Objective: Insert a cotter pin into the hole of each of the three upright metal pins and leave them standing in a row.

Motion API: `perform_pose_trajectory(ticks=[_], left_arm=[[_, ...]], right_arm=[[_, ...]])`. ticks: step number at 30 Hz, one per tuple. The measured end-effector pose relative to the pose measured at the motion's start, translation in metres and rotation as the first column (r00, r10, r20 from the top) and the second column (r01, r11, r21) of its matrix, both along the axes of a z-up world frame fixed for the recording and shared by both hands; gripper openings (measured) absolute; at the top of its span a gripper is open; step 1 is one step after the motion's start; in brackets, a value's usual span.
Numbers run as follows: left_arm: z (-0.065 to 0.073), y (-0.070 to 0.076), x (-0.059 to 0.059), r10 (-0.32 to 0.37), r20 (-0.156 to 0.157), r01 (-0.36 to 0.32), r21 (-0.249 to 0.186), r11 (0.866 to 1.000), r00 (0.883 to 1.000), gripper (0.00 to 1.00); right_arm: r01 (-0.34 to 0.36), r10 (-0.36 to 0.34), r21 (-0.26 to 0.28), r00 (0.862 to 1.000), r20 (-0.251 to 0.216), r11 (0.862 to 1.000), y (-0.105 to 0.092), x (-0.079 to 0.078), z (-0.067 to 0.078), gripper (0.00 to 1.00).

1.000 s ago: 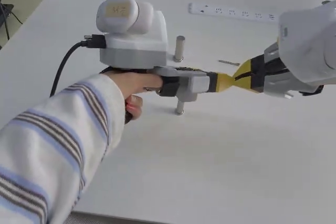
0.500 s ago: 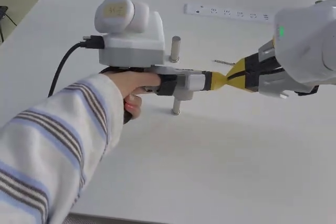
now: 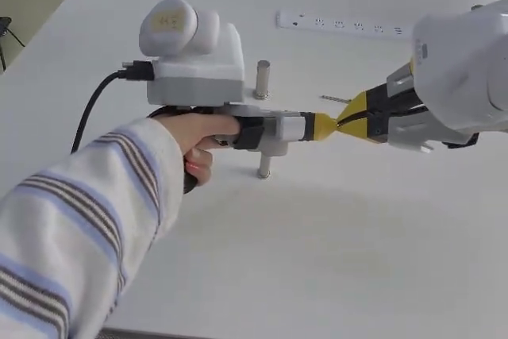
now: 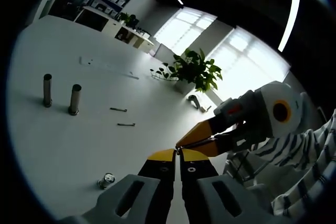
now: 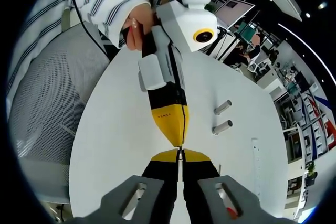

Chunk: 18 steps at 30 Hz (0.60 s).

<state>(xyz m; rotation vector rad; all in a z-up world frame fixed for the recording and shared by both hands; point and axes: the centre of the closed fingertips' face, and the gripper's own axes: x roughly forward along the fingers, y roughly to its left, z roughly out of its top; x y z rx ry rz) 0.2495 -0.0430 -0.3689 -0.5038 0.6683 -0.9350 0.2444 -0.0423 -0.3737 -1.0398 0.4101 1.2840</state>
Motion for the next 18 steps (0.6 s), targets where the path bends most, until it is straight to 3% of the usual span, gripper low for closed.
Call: perform_pose_trajectory(ticks=[4,10,15,16,17,18], left_arm=[[0.000,0.001,-0.003,-0.006,-0.003,0.006,0.003,1.000,1.000,0.00],[-0.001,0.005,-0.008,-0.004,-0.056,0.003,-0.022,1.000,0.998,0.00],[0.000,0.006,-0.012,-0.001,-0.067,0.000,-0.016,1.000,0.998,0.00],[-0.001,0.006,-0.014,0.002,-0.086,-0.004,-0.020,1.000,0.996,0.00],[-0.002,0.007,-0.016,0.009,-0.132,-0.014,-0.034,0.999,0.991,0.00],[-0.003,0.008,-0.016,0.003,-0.125,-0.007,-0.035,0.999,0.992,0.00]], right_arm=[[-0.007,0.007,-0.002,1.000,0.000,1.000,0.001,-0.003,0.001,0.00],[-0.014,0.014,0.003,1.000,-0.003,1.000,0.005,-0.008,0.001,0.00],[-0.022,0.022,0.007,1.000,-0.006,1.000,0.007,-0.014,0.002,0.00],[-0.025,0.025,0.006,1.000,-0.007,1.000,0.008,-0.016,0.001,0.00],[-0.029,0.029,0.005,1.000,-0.008,1.000,0.009,-0.018,0.001,0.00],[-0.030,0.030,0.005,1.000,-0.008,1.000,0.009,-0.019,0.001,0.00]])
